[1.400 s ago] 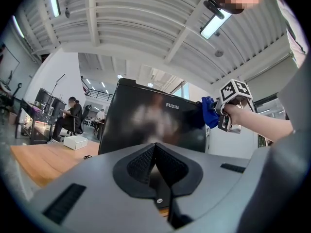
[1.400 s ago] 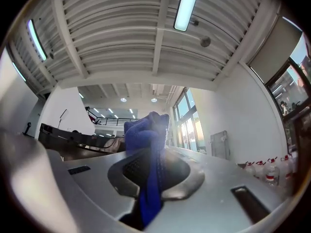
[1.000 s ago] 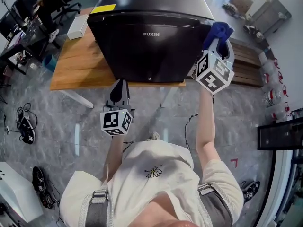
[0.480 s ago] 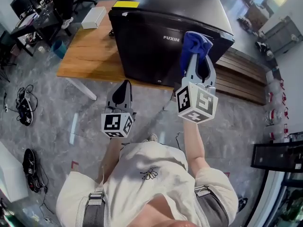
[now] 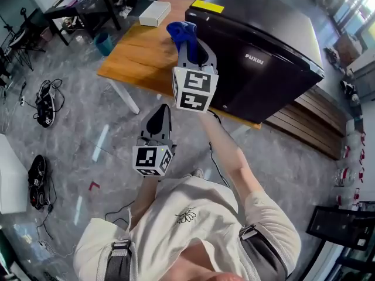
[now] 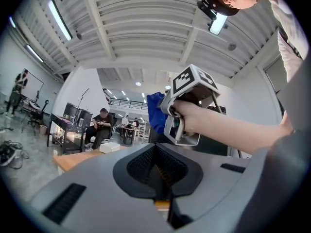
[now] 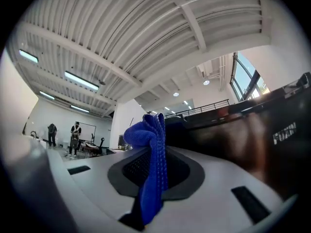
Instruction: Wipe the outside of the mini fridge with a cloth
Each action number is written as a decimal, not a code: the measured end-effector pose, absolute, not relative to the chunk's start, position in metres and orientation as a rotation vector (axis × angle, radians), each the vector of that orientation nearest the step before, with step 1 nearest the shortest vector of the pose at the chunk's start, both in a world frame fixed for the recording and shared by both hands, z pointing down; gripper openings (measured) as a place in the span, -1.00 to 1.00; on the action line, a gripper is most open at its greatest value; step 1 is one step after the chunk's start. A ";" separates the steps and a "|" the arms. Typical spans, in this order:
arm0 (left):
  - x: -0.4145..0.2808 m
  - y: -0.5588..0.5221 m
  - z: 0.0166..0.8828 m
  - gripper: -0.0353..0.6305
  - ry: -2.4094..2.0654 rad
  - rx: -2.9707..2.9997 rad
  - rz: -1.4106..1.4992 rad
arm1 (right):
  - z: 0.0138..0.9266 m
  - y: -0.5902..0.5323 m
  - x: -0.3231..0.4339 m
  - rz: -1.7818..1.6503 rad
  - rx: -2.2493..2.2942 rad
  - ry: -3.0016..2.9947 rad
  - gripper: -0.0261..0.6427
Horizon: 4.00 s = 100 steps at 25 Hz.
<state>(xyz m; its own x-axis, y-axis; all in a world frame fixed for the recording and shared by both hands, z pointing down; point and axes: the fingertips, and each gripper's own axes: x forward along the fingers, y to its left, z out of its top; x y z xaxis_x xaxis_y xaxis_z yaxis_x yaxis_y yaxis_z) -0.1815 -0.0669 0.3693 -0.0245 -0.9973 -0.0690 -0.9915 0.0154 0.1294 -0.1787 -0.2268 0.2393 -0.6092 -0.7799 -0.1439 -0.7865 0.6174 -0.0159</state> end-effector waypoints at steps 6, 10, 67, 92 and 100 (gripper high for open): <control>-0.216 -0.043 0.372 -0.88 -2.311 2.029 -0.228 | 0.236 -0.236 -0.197 0.098 -1.395 2.668 -0.74; -0.219 -0.039 0.370 -0.88 -2.334 2.031 -0.194 | 0.237 -0.239 -0.186 0.159 -1.469 2.634 -0.74; -0.113 -0.126 0.360 -0.88 -1.897 2.443 -0.225 | 0.274 -0.191 0.115 0.202 -2.139 2.101 -0.74; -0.257 -0.044 0.378 -0.88 -2.343 1.947 -0.265 | 0.292 -0.243 -0.183 0.154 -1.638 2.637 -0.74; -0.242 -0.063 0.378 -0.88 -2.283 2.045 -0.234 | 0.288 -0.233 -0.124 0.163 -1.705 2.576 -0.74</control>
<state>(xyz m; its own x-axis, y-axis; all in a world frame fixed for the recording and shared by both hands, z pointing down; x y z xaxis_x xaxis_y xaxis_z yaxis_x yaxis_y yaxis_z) -0.2417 -0.0626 0.3775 -0.1136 -0.9922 -0.0511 -0.9820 0.1043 0.1574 -0.1245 -0.2331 0.2882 -0.3917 -0.9149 -0.0979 -0.9199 0.3873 0.0610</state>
